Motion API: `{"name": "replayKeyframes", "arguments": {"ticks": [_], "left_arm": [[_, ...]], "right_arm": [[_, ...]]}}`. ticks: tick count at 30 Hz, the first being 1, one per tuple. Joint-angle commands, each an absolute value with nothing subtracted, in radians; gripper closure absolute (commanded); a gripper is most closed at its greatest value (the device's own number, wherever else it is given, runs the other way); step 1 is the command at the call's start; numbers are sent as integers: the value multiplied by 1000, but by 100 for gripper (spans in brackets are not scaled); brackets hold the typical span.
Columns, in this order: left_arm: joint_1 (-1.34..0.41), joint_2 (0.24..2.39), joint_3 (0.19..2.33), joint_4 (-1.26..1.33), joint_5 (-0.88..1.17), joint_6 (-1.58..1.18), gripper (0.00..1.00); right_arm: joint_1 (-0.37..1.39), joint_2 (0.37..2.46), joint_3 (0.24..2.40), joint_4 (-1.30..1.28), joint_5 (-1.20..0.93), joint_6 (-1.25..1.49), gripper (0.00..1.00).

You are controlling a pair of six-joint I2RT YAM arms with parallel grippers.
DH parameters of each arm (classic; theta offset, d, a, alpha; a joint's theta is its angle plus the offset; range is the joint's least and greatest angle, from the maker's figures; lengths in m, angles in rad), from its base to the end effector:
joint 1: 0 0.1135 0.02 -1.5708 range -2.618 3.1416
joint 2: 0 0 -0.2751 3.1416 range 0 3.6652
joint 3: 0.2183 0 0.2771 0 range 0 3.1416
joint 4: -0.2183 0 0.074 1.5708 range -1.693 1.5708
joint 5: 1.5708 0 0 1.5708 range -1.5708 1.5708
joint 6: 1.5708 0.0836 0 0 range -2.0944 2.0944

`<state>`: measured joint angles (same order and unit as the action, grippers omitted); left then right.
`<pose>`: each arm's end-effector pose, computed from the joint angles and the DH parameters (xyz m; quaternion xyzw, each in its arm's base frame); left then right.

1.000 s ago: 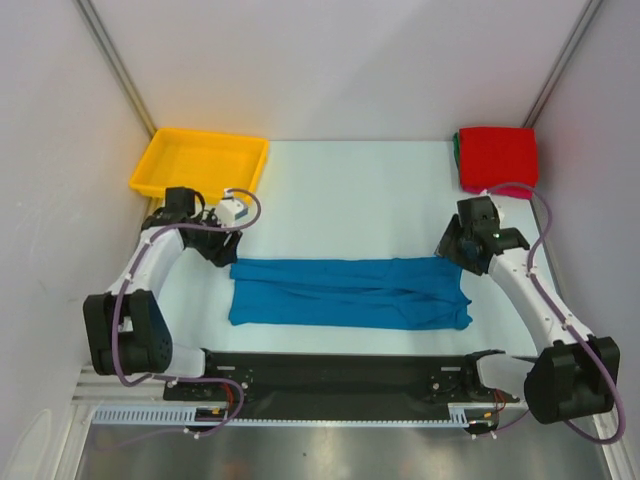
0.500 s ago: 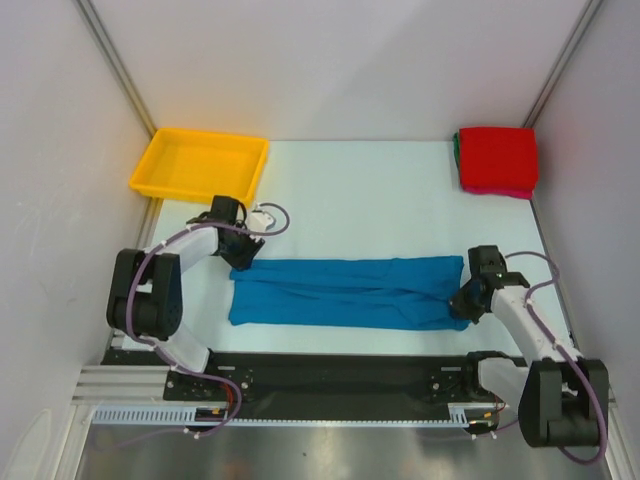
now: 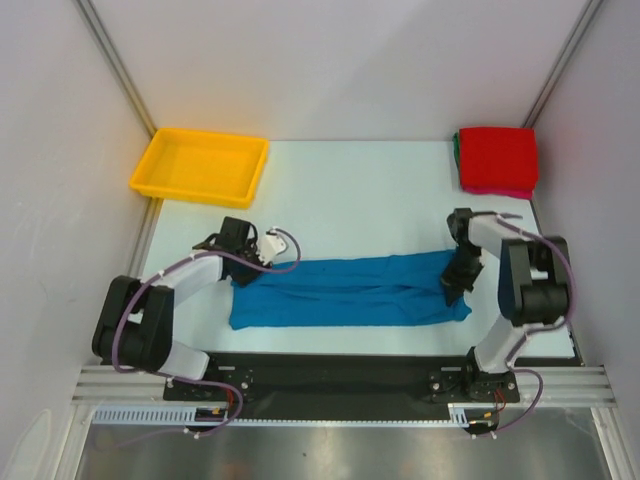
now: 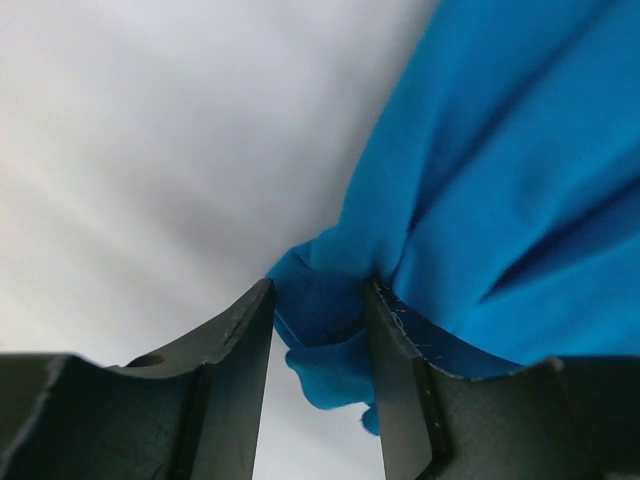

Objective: Fold and stack the t-shirts
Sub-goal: Fold the tshirt

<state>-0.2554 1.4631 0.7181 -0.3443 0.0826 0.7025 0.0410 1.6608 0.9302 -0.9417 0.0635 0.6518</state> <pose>0.2913 -0.0832 0.1083 0.4559 0.8566 0.0137 0.2412 0.2703 0.0058 0.0950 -0.2986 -0.9525 0.0470 0.0369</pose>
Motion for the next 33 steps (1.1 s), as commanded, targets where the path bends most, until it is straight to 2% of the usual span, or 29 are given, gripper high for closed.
{"name": "replayKeyframes", "arguments": {"ticks": [1,3,10,16,20,24,29,33], "left_arm": [[-355,1439,635,-578,160,736,52],[-397,1424,627,-598,181,723,52],[-573,1489,672,-618,274,621,51],[-629,1589,790,-624,342,535,50],[-661,1606,847,-664,417,489,46],[-719,1628,857,-609,443,459,44],[-782,1652,868,-531,501,371,42],[-830,1643,902,-528,537,317,39]], "right_arm": [[93,1891,1156,-429,166,601,100],[133,2040,1350,-451,170,588,100],[175,2334,1844,-515,127,591,100],[202,2629,2326,-612,71,548,100],[206,2767,2524,-552,-29,583,100],[218,2795,2525,-398,-61,601,100],[221,2816,2583,-371,-75,606,100],[216,2742,2576,-382,-55,574,100]]}}
